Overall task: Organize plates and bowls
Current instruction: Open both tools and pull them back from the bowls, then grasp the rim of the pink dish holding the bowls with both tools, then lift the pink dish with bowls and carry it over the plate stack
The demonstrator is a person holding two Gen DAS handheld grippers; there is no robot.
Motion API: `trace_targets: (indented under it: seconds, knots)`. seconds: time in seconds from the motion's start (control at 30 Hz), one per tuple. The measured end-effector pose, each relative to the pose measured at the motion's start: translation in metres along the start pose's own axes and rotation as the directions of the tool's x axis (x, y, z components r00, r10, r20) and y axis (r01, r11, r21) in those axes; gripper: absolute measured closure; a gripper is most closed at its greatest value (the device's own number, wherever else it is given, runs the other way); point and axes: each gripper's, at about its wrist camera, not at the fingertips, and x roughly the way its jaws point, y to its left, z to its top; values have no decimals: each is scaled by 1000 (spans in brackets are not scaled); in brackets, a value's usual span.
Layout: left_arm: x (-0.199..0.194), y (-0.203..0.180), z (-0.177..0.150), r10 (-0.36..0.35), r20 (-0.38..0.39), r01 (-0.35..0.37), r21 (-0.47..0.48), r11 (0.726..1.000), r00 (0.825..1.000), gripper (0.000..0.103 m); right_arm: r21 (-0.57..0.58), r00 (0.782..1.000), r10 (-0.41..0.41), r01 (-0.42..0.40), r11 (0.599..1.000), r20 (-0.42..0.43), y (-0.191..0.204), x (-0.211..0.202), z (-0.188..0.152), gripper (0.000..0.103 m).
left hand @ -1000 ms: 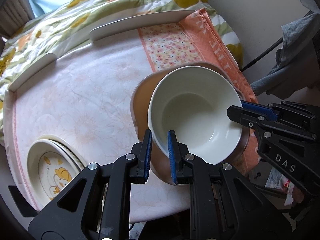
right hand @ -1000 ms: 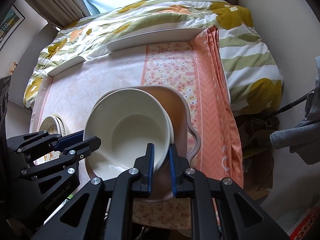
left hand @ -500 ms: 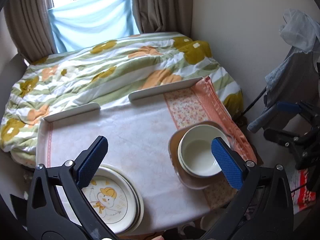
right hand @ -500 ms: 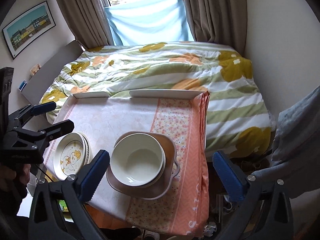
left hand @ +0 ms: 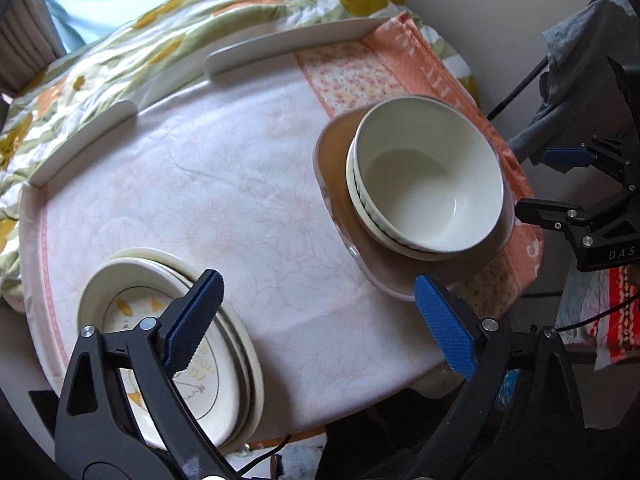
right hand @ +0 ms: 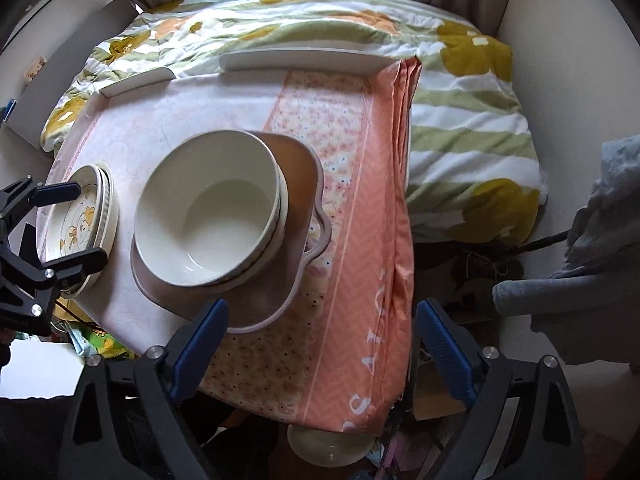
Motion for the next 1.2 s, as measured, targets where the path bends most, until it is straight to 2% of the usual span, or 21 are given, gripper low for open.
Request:
trace_targets:
  seconds: [0.1, 0.17, 0.23, 0.3, 0.4, 0.53, 0.6, 0.7, 0.77, 0.83, 0.93, 1.1, 1.2]
  knots:
    - [19, -1, 5, -7, -58, 8, 17, 1000, 998, 16, -23, 999, -4, 2, 1000, -51, 2, 20, 2, 30]
    - [26, -1, 8, -20, -76, 21, 22, 1000, 997, 24, -42, 997, -10, 6, 999, -78, 4, 30, 4, 37]
    - [33, -1, 12, -24, -95, 27, 27, 999, 995, 28, -55, 995, -10, 5, 998, -97, 5, 38, 5, 45]
    - [38, -2, 16, -25, -110, 29, 35, 999, 994, 35, -55, 993, 13, -19, 998, -115, 5, 43, 6, 54]
    - [47, -4, 20, -34, -130, 41, 50, 998, 991, 39, -70, 991, 23, -33, 997, -131, 7, 50, 11, 65]
    - [63, -7, 22, -68, -158, 76, 47, 996, 985, 52, -83, 988, 49, -61, 995, -145, 8, 62, 15, 70]
    - [67, -9, 23, -86, -152, 94, 48, 994, 985, 58, -85, 987, 71, -84, 993, -146, 10, 67, 14, 80]
    - [77, -13, 24, -122, -153, 129, 41, 991, 981, 74, -92, 986, 103, -115, 989, -130, 12, 70, 12, 87]
    - [83, -22, 25, -118, -148, 130, 69, 989, 982, 89, -95, 986, 112, -124, 988, -122, 12, 71, 10, 89]
    - [86, -28, 24, -95, -133, 107, 85, 991, 987, 90, -95, 986, 123, -134, 986, -109, 10, 70, 7, 90]
    - [87, -24, 25, -118, -108, 125, 54, 991, 987, 90, -96, 988, 128, -136, 986, -90, 9, 70, 4, 90]
    - [85, -28, 24, -79, -90, 86, 77, 993, 993, 91, -113, 990, 119, -127, 985, -76, 12, 68, -2, 90]
    - [81, -28, 27, -81, -83, 87, 70, 994, 993, 91, -110, 990, 121, -127, 986, -67, 12, 64, -5, 91]
